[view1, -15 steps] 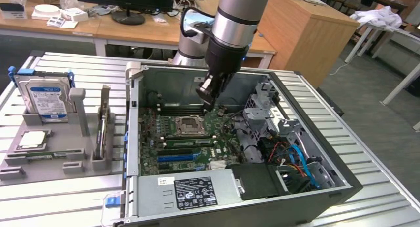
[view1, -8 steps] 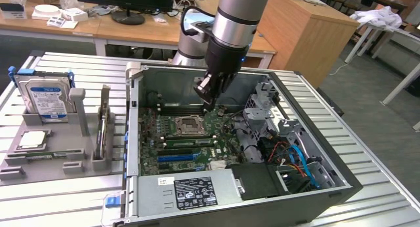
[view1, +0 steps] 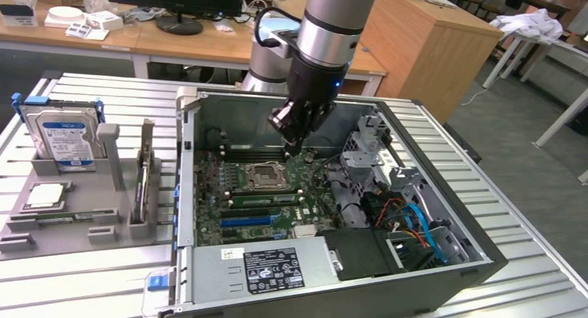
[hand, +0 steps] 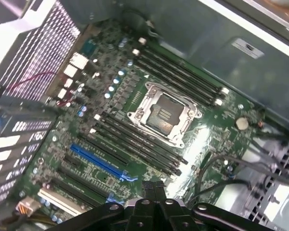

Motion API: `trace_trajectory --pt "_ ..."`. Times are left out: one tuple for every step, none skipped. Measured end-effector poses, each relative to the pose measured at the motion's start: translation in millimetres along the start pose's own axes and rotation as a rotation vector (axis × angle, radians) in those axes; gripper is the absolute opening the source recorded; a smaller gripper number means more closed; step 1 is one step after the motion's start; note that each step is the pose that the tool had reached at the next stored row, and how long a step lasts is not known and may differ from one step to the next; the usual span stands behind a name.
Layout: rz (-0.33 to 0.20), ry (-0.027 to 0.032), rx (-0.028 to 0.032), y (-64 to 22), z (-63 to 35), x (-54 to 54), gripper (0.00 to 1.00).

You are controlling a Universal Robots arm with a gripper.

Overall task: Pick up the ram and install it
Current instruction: 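Press down the ram until it locks into place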

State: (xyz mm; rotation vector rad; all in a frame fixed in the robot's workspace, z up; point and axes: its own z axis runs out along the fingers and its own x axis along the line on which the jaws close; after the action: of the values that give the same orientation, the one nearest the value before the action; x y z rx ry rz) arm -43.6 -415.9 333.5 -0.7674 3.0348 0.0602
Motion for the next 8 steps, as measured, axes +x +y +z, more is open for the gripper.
trace_trajectory --pt "0.018 -0.0006 0.0004 0.0 0.0 0.0 0.11" --pt "0.035 -0.0012 0.0007 0.0 0.0 0.0 0.11" --pt "0.053 -0.0019 0.0010 0.0 0.0 0.0 0.11" --pt "0.071 -0.0025 0.0014 0.0 0.0 0.0 0.11" --pt "0.089 -0.0031 0.0017 0.0 0.0 0.0 0.11" --pt "0.107 -0.0038 0.0021 0.0 0.0 0.0 0.11" --pt "0.125 -0.0043 0.0025 0.0 0.0 0.0 0.11" --pt "0.142 -0.0049 0.0028 0.0 0.0 0.0 0.11"
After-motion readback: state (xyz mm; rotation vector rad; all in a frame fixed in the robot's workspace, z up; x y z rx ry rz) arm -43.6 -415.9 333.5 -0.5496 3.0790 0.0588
